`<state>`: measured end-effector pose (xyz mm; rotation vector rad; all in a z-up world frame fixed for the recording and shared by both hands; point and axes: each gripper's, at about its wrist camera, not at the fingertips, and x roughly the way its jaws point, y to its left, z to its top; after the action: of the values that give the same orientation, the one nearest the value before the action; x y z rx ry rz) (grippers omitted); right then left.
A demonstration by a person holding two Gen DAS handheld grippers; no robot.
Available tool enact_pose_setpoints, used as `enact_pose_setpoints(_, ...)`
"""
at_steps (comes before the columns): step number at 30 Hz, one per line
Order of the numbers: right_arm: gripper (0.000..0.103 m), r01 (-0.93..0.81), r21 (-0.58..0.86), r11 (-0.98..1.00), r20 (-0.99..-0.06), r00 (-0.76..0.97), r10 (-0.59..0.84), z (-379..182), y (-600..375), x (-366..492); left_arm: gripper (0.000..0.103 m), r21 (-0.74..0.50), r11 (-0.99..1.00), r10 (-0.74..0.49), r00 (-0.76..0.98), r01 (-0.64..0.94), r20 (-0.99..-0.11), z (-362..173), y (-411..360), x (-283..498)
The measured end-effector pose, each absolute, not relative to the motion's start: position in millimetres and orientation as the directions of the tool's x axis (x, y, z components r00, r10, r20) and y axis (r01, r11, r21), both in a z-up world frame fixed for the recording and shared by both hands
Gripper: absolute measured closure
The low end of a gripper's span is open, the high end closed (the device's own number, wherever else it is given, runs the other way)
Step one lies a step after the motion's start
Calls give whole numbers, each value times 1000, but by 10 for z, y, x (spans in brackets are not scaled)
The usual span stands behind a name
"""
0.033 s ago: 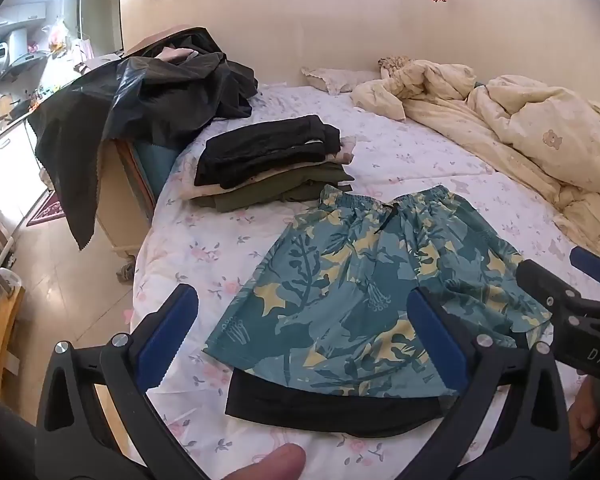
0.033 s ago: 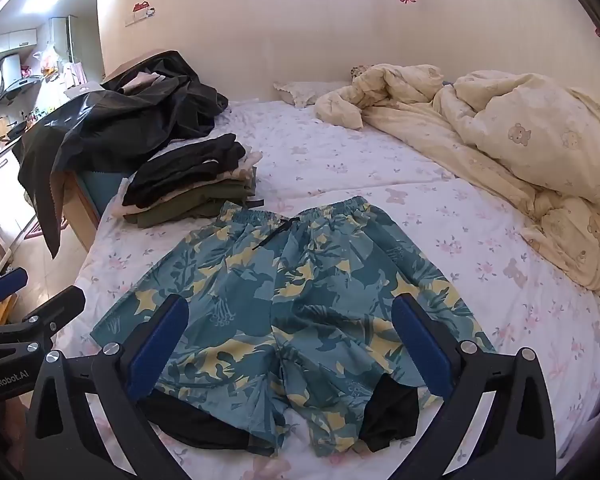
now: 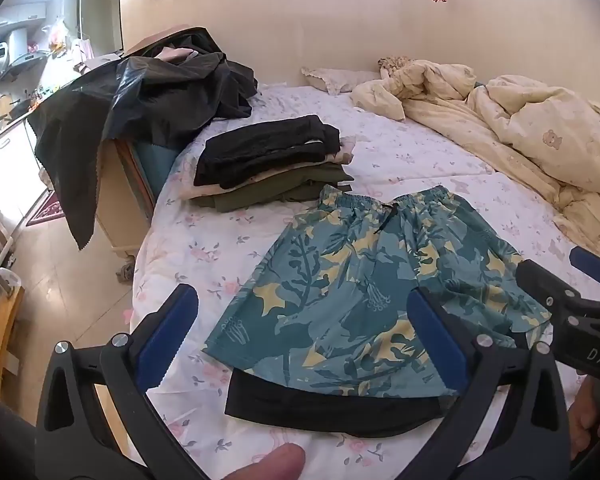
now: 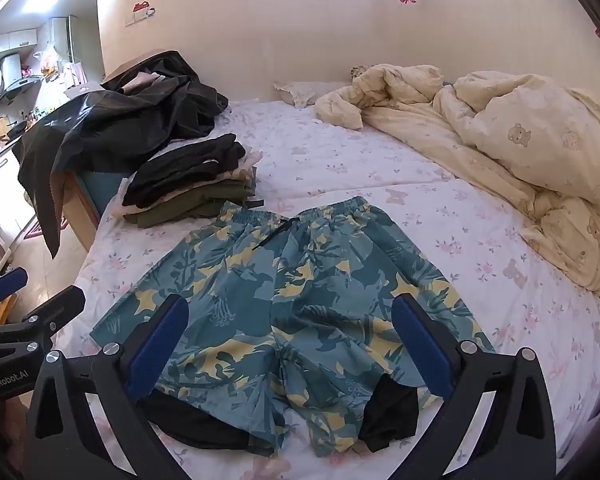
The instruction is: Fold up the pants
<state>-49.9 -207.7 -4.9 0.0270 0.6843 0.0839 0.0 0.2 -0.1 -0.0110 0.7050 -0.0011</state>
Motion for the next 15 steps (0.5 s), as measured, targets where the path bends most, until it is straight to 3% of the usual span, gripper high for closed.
enact_pose_setpoints(15,0,-67,51,996,-630,772,84,-40,-2079,-502,0,4,1000,6,762,-4,-648,19,19,-10)
